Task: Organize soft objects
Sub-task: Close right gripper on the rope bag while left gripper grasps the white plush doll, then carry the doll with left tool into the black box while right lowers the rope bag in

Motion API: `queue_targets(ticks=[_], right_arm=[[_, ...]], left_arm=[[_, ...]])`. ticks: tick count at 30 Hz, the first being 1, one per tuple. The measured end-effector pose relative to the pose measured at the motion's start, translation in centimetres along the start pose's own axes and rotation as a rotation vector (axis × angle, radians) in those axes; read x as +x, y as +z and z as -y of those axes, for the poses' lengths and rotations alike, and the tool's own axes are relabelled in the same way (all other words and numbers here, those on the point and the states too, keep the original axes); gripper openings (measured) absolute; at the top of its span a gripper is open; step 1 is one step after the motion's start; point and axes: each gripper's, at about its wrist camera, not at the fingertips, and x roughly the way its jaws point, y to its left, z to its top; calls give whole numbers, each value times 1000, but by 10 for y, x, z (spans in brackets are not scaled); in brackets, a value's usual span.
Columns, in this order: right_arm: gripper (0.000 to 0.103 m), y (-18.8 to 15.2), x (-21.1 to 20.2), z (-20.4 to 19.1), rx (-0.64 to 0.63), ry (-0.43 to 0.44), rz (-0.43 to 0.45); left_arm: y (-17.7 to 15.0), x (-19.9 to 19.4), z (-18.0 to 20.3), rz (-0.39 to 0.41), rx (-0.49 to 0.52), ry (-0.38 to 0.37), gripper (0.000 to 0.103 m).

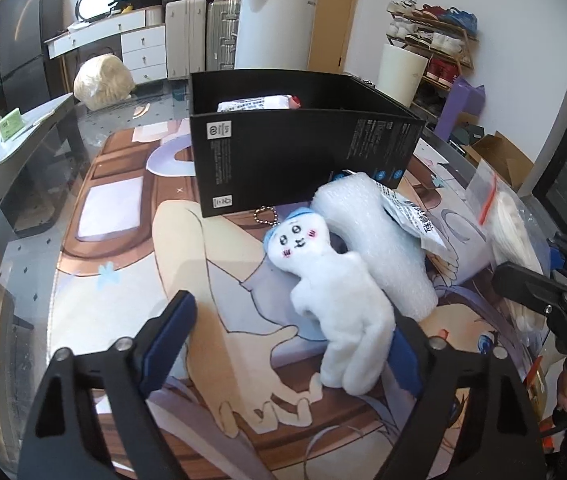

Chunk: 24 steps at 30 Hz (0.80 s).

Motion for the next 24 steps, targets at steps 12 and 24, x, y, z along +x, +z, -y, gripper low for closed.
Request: queue_targets(ticks=[12, 24], right_arm=[[43, 0, -1, 0, -3, -7, 3], [43, 8, -4, -3, -8, -4, 44]], left_arm=[[-7, -12, -3, 62, -12, -27, 27], [-8, -45, -14, 171, -23, -25, 26]])
